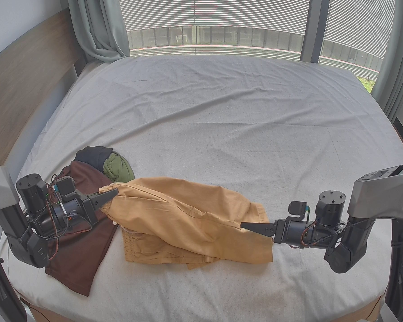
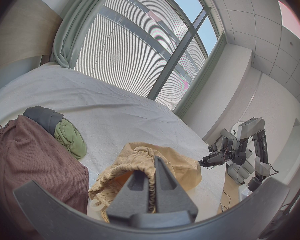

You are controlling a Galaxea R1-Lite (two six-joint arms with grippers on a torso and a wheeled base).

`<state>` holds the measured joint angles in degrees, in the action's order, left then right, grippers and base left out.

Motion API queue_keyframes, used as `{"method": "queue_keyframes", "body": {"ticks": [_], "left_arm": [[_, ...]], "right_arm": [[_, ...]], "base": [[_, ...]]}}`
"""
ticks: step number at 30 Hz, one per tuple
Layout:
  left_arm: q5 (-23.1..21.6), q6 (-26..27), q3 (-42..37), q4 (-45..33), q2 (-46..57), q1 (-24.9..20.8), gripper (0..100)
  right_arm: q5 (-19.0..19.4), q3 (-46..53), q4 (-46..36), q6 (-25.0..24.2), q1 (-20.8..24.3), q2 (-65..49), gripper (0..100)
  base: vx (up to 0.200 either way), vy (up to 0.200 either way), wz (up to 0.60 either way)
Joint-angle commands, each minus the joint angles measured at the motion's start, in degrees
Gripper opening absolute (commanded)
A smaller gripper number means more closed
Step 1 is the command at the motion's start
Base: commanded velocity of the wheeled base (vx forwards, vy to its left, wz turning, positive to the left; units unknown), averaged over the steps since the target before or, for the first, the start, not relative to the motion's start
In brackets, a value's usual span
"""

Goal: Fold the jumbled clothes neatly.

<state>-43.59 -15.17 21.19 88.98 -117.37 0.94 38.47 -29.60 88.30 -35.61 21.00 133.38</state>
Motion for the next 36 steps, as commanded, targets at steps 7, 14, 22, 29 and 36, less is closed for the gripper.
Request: {"method": "queue_keyframes", "body": {"ticks": [7, 14, 22, 29, 36], "left_arm": [[0.0, 0.0, 0.1, 0.1, 0.1, 0.1, 0], [0.0, 0.0, 0.2, 0.1, 0.1, 0.1, 0], [0.0, 0.0, 0.3, 0.1, 0.1, 0.1, 0], [0.0, 0.0, 0.3, 0.1, 0.0, 0.0, 0], [0.0, 0.0, 1.1, 0.1, 0.0, -0.1, 0]], "right_arm": [[0.0, -2.9, 0.0, -0.2, 0.2, 2.3, 100], [-0.1, -3.2, 0.0, -0.2, 0.5, 3.1, 100], [-0.1, -3.2, 0.0, -0.2, 0.8, 3.3, 0], [-0.2, -3.0, 0.1, 0.1, 0.3, 4.4, 0], [-0.2, -1.5, 0.2, 0.1, -0.5, 2.6, 0]], "base": [[0.0, 0.0, 0.0], [0.0, 0.0, 0.0], [0.0, 0.0, 0.0], [0.0, 0.0, 0.0], [0.0, 0.0, 0.0]]}}
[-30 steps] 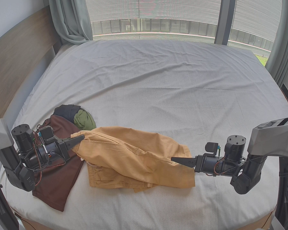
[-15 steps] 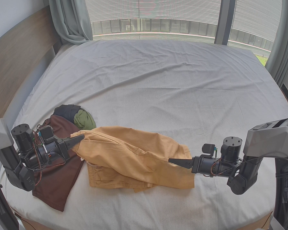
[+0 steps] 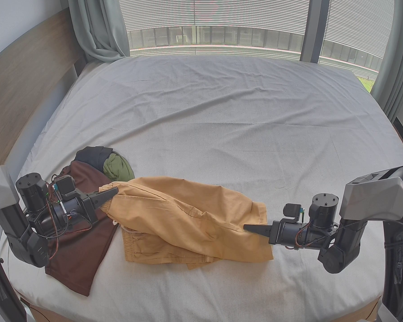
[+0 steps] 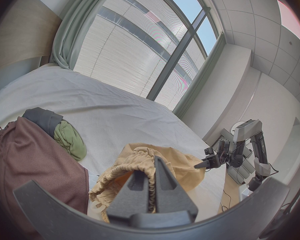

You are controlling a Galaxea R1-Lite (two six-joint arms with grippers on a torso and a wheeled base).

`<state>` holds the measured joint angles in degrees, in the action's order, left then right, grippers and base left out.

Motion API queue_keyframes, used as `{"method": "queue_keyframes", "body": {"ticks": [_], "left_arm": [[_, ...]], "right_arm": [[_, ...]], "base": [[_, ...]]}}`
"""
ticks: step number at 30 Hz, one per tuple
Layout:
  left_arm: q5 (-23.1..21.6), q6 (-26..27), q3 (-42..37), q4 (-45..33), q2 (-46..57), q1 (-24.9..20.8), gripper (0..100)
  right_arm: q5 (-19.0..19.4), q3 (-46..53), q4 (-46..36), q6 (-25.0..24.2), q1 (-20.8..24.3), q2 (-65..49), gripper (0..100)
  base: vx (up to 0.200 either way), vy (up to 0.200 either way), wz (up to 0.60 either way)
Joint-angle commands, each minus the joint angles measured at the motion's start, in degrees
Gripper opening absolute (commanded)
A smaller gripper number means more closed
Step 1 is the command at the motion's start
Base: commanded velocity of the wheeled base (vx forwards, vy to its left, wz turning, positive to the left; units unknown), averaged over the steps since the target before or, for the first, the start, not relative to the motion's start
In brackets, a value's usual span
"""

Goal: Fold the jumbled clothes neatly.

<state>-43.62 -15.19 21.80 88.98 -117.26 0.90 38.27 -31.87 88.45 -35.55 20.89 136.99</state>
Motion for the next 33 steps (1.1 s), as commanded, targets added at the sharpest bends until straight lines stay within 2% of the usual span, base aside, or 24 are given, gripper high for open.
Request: {"method": "queue_keyframes", "body": {"ticks": [1, 17, 33], "left_arm": [[0.0, -0.1, 0.7, 0.1, -0.1, 0.0, 0], [-0.5, -0.2, 2.3, 0.1, 0.0, -1.6, 0], [-1.3, -0.1, 3.9, 0.1, 0.0, -1.3, 0]], "right_arm": [[0.1, 1.0, 0.1, 0.0, -0.5, -1.4, 0], [0.2, 5.7, 0.0, -0.3, -1.7, -11.8, 0], [0.2, 7.0, -0.1, -0.3, -4.1, -14.4, 0]], "base": [[0.0, 0.0, 0.0], [0.0, 0.0, 0.0], [0.0, 0.0, 0.0]]}}
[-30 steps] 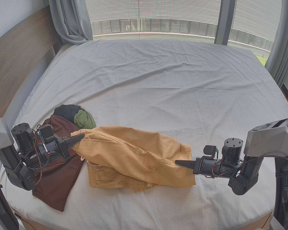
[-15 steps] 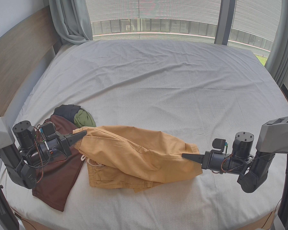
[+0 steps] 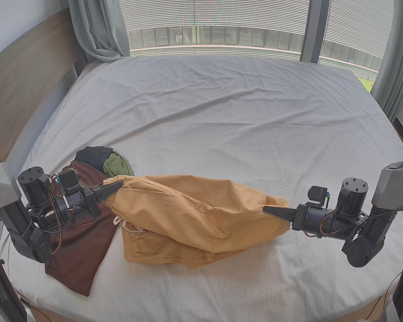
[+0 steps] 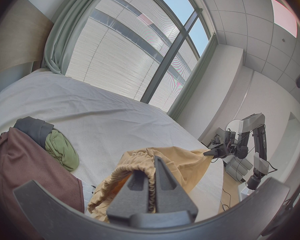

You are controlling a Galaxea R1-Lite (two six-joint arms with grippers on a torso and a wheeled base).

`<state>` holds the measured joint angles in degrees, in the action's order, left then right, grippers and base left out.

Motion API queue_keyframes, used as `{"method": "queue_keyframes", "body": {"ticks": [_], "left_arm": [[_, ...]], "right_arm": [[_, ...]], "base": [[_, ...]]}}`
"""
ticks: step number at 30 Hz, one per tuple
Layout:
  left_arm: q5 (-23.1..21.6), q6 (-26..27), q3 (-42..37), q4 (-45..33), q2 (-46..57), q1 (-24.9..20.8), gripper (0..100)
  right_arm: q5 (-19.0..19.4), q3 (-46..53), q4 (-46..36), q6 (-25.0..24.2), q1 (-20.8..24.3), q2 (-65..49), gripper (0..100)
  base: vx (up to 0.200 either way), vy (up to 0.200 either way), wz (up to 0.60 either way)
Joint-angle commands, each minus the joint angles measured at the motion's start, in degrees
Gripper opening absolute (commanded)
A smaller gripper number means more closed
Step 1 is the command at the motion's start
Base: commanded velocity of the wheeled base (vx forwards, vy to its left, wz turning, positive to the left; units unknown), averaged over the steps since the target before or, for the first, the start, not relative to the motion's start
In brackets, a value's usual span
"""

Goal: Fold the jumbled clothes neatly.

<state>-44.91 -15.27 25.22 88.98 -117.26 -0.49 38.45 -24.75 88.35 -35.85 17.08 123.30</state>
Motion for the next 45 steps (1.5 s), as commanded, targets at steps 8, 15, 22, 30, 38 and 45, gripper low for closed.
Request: {"method": "queue_keyframes", "body": {"ticks": [8, 15, 22, 30, 38, 45], "left_arm": [[0.1, -0.1, 1.3, 0.1, 1.0, 0.4, 0], [0.1, -0.5, 1.7, 0.1, 3.7, 0.3, 0], [0.1, -0.5, 2.5, 0.1, 3.8, 0.3, 0], [0.1, -2.0, 2.6, 0.1, 5.4, 0.0, 0], [0.1, -4.9, 2.7, 0.1, 7.6, -0.6, 0], [0.1, -5.6, 3.3, 0.1, 7.6, -0.9, 0]], "right_arm": [[0.0, -0.7, 0.0, -1.1, -2.4, -3.2, 0], [0.0, -0.5, 0.0, -4.7, -3.4, -8.6, 0], [0.0, -0.1, -0.1, -4.6, -3.6, -10.4, 0], [0.0, -0.1, -0.1, -4.6, -3.6, -12.6, 0], [0.0, -0.1, -0.1, -4.6, -3.7, -14.0, 0], [0.0, -0.1, -0.1, -4.6, -3.8, -14.7, 0]], "base": [[0.0, 0.0, 0.0], [0.0, 0.0, 0.0], [0.0, 0.0, 0.0], [0.0, 0.0, 0.0], [0.0, 0.0, 0.0], [0.0, 0.0, 0.0]]}}
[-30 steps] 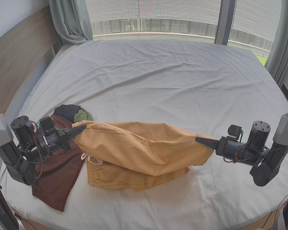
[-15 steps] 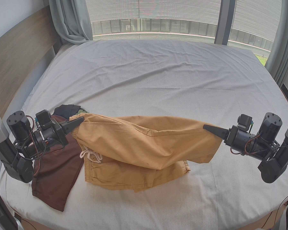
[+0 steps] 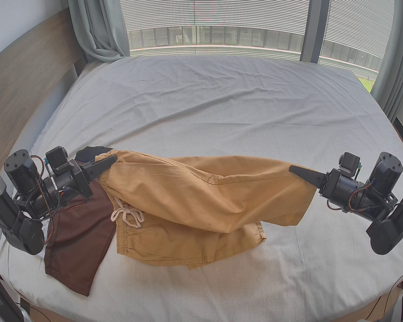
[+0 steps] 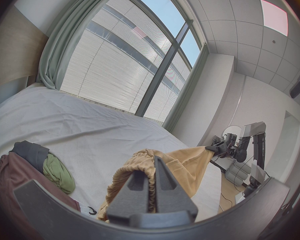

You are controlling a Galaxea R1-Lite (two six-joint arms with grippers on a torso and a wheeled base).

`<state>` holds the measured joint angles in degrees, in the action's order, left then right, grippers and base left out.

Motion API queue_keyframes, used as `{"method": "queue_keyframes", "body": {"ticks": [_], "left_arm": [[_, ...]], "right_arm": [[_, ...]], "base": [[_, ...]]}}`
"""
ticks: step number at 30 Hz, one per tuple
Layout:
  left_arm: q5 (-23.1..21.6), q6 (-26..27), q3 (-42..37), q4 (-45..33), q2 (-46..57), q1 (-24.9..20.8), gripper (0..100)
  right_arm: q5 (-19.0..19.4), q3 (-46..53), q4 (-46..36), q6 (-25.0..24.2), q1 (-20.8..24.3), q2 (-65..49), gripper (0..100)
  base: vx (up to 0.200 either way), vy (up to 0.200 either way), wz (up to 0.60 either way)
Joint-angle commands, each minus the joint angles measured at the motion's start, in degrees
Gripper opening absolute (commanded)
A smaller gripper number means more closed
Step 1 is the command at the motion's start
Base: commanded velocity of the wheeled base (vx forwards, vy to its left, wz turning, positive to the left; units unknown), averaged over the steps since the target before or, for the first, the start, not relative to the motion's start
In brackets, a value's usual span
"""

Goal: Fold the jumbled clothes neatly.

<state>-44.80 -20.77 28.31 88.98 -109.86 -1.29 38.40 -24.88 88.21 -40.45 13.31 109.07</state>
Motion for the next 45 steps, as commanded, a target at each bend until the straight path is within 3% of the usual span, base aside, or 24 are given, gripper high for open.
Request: {"method": "queue_keyframes", "body": {"ticks": [1, 45], "left_arm": [[0.0, -0.6, 0.8, 0.1, 0.3, -0.1, 0], [0.3, -3.3, 2.5, 0.1, -1.3, 1.5, 0]], "right_arm": [[0.0, 0.0, 0.0, 0.0, -0.2, -0.5, 0], [0.0, -3.1, -0.1, -1.9, -5.5, -0.5, 0]], "base": [[0.0, 0.0, 0.0], [0.0, 0.0, 0.0]]}}
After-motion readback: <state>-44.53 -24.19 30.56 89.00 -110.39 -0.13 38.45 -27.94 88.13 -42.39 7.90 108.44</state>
